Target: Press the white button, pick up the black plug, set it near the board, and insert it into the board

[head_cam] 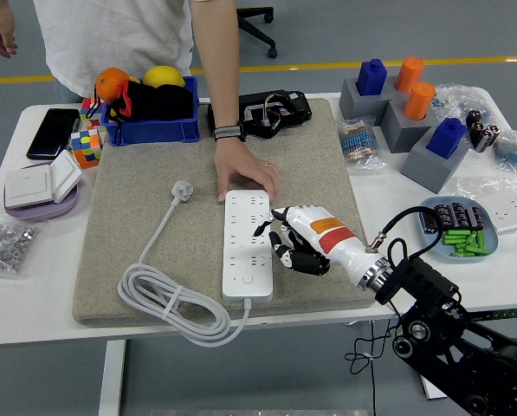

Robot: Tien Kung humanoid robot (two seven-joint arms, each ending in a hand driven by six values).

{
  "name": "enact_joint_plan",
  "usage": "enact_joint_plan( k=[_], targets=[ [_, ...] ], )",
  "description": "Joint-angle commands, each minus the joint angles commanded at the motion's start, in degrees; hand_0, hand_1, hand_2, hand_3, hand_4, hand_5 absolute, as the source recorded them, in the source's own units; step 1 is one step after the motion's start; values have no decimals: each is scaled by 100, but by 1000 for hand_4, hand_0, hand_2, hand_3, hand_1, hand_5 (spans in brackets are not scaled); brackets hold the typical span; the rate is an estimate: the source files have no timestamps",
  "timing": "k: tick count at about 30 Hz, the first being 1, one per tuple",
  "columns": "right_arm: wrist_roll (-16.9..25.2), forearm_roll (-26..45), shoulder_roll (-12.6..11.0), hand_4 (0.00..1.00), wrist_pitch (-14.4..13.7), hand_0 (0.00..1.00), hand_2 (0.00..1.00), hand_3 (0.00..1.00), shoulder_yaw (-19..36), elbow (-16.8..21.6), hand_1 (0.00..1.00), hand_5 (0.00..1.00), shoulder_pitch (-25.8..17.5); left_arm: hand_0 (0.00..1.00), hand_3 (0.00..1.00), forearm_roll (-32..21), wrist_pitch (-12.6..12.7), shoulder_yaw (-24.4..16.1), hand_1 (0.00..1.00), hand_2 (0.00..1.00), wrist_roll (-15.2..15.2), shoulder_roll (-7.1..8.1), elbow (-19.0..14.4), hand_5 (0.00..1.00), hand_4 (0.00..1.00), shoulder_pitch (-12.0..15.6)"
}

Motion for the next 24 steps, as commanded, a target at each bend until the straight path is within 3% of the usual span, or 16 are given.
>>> enact_joint_plan(
  k=[4, 5, 10, 11, 24],
  targets=[
    [107, 167, -19, 616, -11, 381, 367, 617, 322, -285, 337, 2, -142, 466, 577, -22, 0, 1, 496, 512, -2, -2, 0, 263, 593, 4],
    [127, 240, -18, 984, 8, 767, 726, 814, 397, -354, 742, 300, -174, 466, 579, -20, 0, -4, 496, 512, 0, -5, 0, 264, 593, -1],
    [273, 199, 20, 984, -26, 767, 726, 814, 683, -493, 742, 300, -297, 466, 579, 15, -4, -8, 496, 512, 2, -6, 0, 264, 593, -11],
    [287, 198, 25, 998, -37, 888, 845, 880, 701, -504, 861, 359, -307, 466, 578, 17, -4, -10, 496, 512, 2, -5, 0, 266, 591, -11],
    [304, 82, 75, 998, -174, 865, 842, 869, 555, -911, 862, 346, -300, 466, 577, -3, -4, 3, 495, 512, 0, -16, 0, 268, 592, -8]
  ],
)
